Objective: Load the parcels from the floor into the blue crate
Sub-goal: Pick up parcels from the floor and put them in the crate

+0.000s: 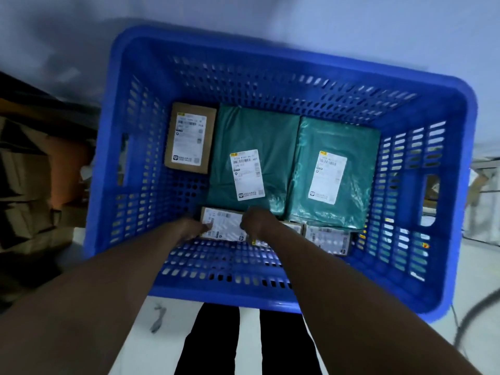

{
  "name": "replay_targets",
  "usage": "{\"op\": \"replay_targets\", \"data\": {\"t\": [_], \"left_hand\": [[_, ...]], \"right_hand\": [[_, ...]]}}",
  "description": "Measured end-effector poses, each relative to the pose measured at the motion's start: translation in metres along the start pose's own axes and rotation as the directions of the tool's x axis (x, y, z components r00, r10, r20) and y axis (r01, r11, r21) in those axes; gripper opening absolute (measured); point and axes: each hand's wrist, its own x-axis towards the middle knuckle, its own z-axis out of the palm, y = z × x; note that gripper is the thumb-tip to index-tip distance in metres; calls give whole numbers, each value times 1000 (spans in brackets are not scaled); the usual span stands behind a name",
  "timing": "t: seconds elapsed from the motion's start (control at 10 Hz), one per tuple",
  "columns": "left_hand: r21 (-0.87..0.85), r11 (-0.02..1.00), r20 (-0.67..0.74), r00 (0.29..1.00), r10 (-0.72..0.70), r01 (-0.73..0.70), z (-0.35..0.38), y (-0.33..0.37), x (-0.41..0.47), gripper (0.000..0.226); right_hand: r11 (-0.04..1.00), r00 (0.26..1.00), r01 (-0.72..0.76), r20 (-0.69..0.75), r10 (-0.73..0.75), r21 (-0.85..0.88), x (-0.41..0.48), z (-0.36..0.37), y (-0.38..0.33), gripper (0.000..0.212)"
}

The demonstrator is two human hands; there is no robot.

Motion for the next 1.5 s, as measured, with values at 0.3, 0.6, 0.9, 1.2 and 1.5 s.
{"op": "replay_targets", "data": {"t": [0.3, 0.6, 0.9, 1.2, 1.5], "left_hand": [[58, 990, -128, 982, 138, -131, 19, -10, 22, 17], [131, 974, -201, 958, 207, -183, 24, -10, 12, 25], [-14, 972, -244, 944, 224, -235, 29, -12, 14, 35], [358, 904, -525, 749, 403, -236, 24, -4, 0, 31], [765, 506, -145, 658, 739, -399, 45, 69, -4, 79]], "right_hand": [[1000, 999, -23, 34, 24, -3, 9, 34, 7, 27], [999, 999, 35, 3, -35, -31, 0, 29, 24, 33], [995, 929, 96, -359, -92, -5, -26, -8, 50, 26], [997, 663, 44, -748, 18, 64, -32, -38, 93, 20], [985, 871, -150, -482, 94, -79, -17, -30, 113, 83]]}}
